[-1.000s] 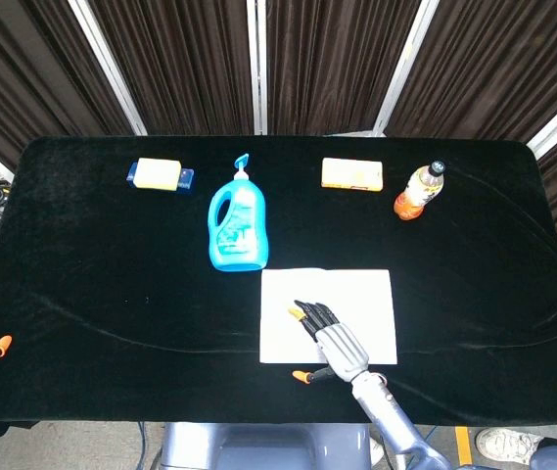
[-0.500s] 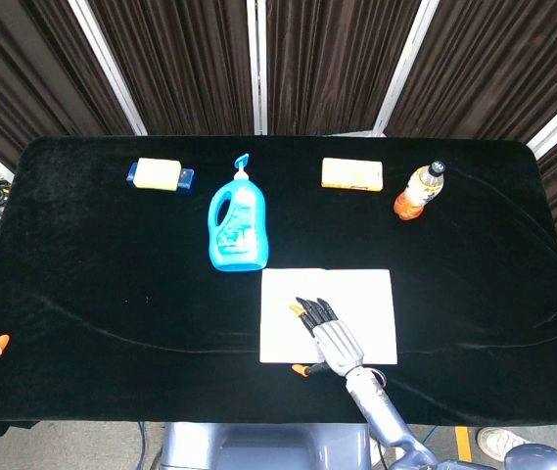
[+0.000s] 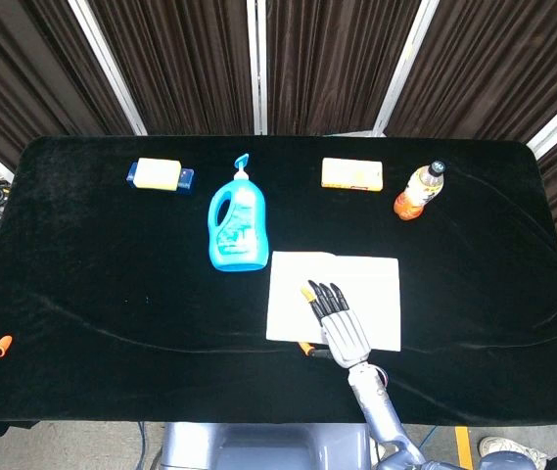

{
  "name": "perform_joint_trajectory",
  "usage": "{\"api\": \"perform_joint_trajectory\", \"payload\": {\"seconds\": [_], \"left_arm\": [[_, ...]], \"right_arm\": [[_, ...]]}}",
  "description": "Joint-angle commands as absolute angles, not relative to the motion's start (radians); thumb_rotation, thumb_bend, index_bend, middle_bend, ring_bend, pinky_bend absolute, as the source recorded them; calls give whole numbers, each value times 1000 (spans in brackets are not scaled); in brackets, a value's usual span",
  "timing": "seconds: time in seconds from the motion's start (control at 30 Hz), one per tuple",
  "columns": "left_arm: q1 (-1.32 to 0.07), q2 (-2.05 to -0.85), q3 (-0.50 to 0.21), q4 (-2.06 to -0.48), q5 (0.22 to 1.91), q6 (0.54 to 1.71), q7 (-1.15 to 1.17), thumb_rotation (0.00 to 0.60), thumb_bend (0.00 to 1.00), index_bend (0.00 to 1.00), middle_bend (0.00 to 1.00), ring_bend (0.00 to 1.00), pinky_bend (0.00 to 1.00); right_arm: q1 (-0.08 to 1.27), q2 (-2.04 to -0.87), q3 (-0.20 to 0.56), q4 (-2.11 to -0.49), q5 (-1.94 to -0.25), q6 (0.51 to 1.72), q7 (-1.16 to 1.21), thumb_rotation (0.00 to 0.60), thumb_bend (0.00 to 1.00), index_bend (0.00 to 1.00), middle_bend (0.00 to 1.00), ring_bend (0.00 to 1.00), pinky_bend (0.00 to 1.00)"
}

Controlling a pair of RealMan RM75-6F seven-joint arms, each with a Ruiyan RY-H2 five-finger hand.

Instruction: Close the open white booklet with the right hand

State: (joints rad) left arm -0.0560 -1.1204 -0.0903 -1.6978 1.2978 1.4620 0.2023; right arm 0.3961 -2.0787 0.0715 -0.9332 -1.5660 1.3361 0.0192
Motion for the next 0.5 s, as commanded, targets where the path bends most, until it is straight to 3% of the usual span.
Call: {"api": "perform_joint_trajectory", "payload": {"seconds": [0.03,0.33,0.5], "left_arm": [[-56,-1120,-90,-1699,1299,1463,202,600,215,0,0,0,0],[-57,-1123,-89,-1700,1301,1465,197,600,216,0,0,0,0],[-57,-1124,-89,-1700,1305,1469,193,600,215,0,0,0,0]], "right_arm": [[388,-2107,82,-892,-1572,1372,34,600,260,0,0,0,0],[385,-2155,135,-837,-1545,1433,66,600,336,0,0,0,0],[350,-2147,207,-932,-1457,1441,128,600,408,0,0,0,0]]}}
